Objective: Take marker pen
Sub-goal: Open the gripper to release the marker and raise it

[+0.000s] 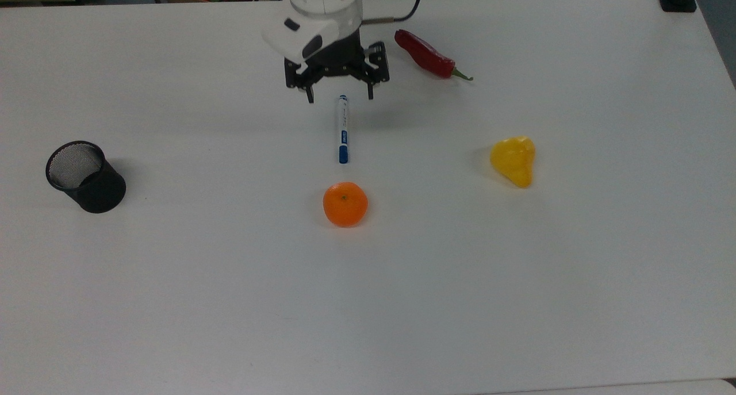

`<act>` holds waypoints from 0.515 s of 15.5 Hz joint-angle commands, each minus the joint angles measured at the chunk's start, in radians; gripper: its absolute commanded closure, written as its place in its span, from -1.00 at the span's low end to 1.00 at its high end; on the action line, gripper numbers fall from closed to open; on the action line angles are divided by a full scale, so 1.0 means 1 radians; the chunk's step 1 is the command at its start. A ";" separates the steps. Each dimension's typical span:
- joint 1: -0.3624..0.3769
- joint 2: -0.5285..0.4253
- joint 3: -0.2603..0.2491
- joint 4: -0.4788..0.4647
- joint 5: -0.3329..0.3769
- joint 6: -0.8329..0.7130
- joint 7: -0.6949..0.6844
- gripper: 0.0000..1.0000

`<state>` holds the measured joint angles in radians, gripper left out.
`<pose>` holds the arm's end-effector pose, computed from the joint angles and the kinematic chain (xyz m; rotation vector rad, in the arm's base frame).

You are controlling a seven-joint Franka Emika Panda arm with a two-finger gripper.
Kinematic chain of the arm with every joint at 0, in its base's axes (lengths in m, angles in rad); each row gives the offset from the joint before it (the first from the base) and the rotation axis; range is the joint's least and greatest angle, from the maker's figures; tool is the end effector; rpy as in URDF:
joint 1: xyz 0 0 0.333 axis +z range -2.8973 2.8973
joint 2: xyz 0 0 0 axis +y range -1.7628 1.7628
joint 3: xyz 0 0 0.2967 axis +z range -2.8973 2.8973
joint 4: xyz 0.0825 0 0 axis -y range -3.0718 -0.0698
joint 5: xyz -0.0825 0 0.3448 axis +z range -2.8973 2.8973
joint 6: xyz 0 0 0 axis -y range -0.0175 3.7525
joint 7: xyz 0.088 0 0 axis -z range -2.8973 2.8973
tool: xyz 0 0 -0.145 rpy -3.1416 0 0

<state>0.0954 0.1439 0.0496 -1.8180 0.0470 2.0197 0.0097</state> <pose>0.5642 0.0859 0.4202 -3.0810 -0.1780 -0.0832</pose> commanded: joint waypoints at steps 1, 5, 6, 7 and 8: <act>-0.014 -0.119 -0.005 0.081 0.007 -0.250 -0.004 -1.00; -0.046 -0.148 -0.022 0.245 0.013 -0.525 0.000 -1.00; -0.049 -0.151 -0.028 0.267 0.013 -0.541 0.000 -1.00; -0.048 -0.156 -0.043 0.273 0.014 -0.536 -0.002 -1.00; -0.045 -0.162 -0.053 0.273 0.016 -0.527 -0.004 -1.00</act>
<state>0.0465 -0.0257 0.0299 -1.5858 0.0470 1.5171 0.0099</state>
